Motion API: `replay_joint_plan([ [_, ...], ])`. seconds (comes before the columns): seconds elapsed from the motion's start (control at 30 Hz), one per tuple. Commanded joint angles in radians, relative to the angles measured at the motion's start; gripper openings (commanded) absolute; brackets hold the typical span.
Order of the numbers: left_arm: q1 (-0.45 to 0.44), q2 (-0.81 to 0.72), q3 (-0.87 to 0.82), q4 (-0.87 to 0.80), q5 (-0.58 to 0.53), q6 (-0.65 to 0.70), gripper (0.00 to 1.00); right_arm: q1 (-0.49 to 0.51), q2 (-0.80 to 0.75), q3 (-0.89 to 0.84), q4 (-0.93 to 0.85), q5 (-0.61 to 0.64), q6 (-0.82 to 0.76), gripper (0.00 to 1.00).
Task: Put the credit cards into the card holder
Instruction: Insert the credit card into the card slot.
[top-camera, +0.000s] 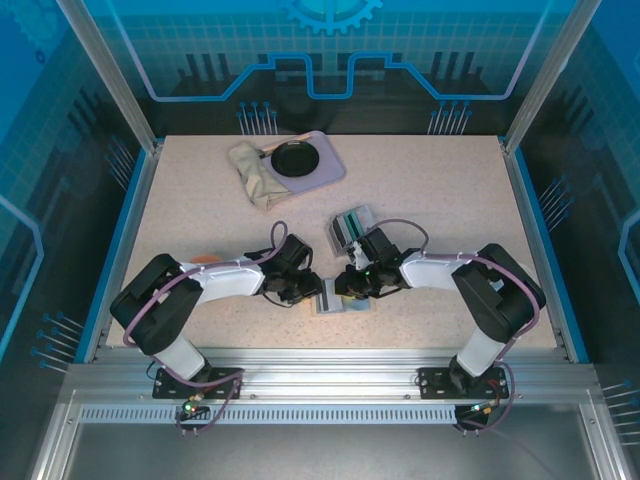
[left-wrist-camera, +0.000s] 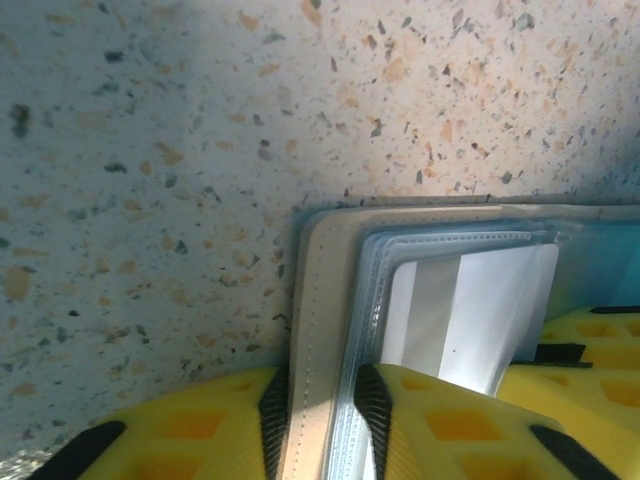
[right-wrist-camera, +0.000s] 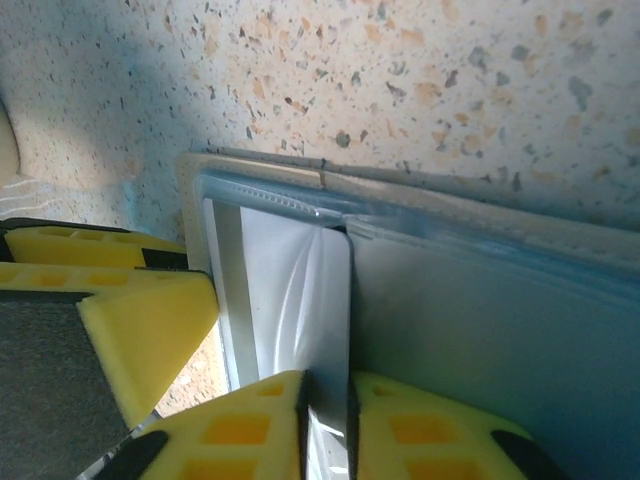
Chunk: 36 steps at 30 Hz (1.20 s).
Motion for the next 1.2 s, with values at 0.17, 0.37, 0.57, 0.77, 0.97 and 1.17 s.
replay_joint_plan([
  [0.17,-0.012,-0.067,0.02,-0.06,-0.078,0.024,0.39,0.013,-0.133,0.054,-0.269,0.145,-0.136,0.27],
  [0.37,-0.037,-0.092,0.081,-0.073,-0.058,0.071,0.36,0.012,-0.125,0.068,-0.304,0.16,-0.17,0.13],
  [0.57,-0.053,-0.001,0.129,0.006,0.067,0.077,0.33,0.013,-0.071,0.048,-0.288,0.159,-0.165,0.09],
  [0.77,-0.059,0.105,0.131,0.035,0.107,0.05,0.28,0.005,-0.045,0.042,-0.34,0.228,-0.202,0.09],
  [0.97,-0.057,0.119,0.088,-0.027,0.036,0.045,0.25,-0.01,-0.057,0.052,-0.443,0.329,-0.243,0.07],
  [1.17,-0.057,0.1,0.07,-0.037,0.02,0.072,0.26,-0.024,-0.052,0.079,-0.493,0.388,-0.292,0.07],
])
